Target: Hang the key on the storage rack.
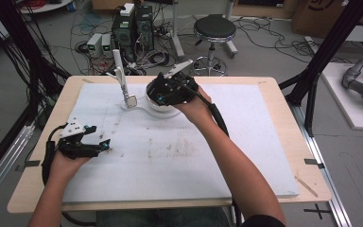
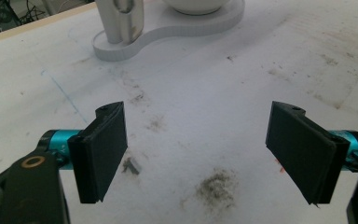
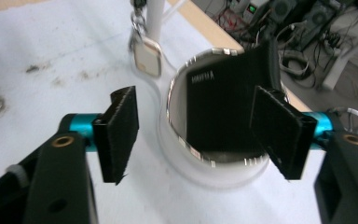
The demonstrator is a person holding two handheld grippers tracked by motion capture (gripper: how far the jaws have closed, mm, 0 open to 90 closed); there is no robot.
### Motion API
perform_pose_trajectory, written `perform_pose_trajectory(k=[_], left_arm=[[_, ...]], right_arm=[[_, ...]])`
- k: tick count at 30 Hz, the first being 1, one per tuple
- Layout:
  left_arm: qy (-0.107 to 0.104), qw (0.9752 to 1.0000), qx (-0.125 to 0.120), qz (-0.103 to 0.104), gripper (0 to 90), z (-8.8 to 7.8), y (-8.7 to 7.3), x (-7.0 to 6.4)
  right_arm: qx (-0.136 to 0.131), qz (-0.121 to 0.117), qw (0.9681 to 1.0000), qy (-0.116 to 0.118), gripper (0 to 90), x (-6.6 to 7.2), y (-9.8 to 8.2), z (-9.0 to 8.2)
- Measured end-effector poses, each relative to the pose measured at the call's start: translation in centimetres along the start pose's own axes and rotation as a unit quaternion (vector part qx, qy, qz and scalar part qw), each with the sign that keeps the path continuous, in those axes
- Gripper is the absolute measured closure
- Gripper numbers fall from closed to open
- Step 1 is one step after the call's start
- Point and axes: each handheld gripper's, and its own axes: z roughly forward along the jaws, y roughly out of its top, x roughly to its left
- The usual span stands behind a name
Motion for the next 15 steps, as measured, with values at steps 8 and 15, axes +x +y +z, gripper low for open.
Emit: perform_pose_trajectory(k=[8, 15], left_arm=[[-0.011, 0.9999, -0.001, 0.004, 20.5, 1.4, 0.7, -0.1], [-0.019, 0.9997, -0.001, 0.011, 20.5, 2.6, 1.4, -0.4]], right_arm=[[-0.044, 0.008, 0.9987, -0.024, 32.2, -0.9, -4.0, -3.6], [-0.049, 0.041, 0.9971, -0.042, 29.9, -2.1, -7.8, -6.4]])
